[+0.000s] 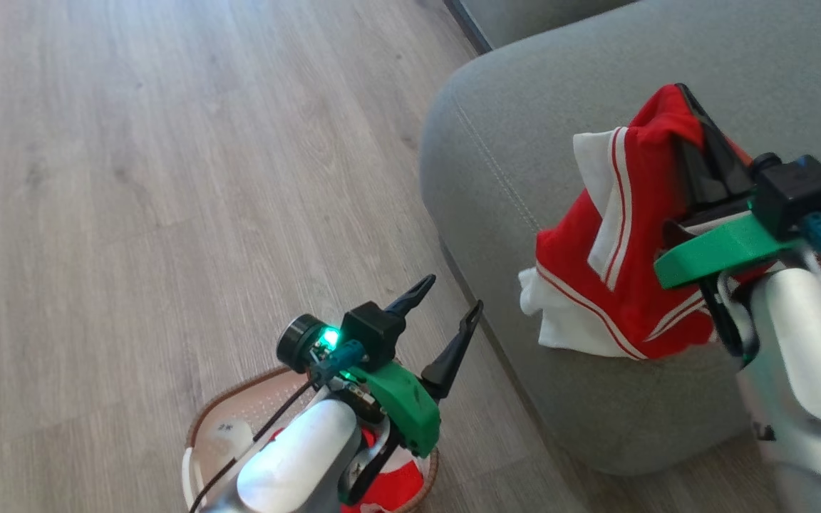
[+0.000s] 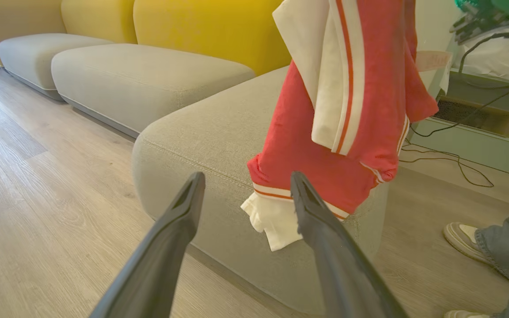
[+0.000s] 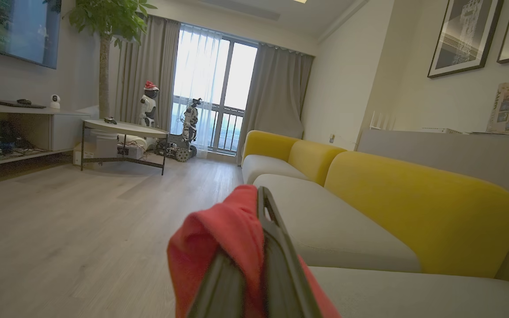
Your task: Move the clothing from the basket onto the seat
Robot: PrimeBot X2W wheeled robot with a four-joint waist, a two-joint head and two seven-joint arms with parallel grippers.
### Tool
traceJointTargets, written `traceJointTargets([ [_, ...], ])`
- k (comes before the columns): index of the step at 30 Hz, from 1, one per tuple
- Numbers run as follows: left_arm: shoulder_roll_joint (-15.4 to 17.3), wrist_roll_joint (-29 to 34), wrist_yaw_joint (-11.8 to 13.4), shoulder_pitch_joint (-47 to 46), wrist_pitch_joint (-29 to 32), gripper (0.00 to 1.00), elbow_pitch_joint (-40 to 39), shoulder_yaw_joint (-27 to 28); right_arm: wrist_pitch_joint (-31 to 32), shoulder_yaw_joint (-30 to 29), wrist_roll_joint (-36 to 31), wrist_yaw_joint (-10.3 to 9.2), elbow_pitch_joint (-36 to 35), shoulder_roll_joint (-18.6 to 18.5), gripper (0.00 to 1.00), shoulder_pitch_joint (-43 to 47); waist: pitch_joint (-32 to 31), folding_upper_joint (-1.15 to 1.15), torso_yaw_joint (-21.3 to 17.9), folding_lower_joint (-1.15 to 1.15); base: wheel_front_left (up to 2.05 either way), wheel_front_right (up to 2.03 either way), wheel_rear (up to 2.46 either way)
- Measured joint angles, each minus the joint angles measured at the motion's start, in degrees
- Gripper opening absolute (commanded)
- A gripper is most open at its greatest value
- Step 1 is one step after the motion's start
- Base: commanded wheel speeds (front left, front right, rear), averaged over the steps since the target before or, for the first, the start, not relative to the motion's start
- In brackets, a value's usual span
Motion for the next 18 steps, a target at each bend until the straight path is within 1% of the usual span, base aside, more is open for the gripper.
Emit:
traceJointTargets([
  [5, 0.0, 0.0, 0.0, 0.0, 0.0, 1.0, -0.5, -0.7, 1.0, 0.1, 0.7, 0.0, -0.4, -2.1, 0.0, -0.5, 1.3, 0.0, -0.8, 0.0, 0.0, 0.0, 0.0],
  [9, 0.0, 0.0, 0.1, -0.2, 0.0, 1.0, -1.1, -0.9, 2.6, 1.3, 2.4, 0.0, -0.2, -3.4, 0.0, -4.1, 3.0, 0.0, -1.1, 0.0, 0.0, 0.0, 0.0],
  [13, 0.0, 1.1, 0.6, -1.9, 0.0, 1.0, -1.3, -1.0, 3.6, 2.3, 4.1, 0.0, 2.6, -4.3, 0.0, -10.7, 5.9, 0.0, -1.0, 0.0, 0.0, 0.0, 0.0],
  [18, 0.0, 3.1, 0.6, -6.5, 0.0, 1.0, -1.4, -0.7, 3.8, 2.1, 5.8, 0.0, 10.1, -5.9, 0.0, -24.1, 11.3, 0.0, -0.3, 0.01, 0.0, 0.0, 0.0],
])
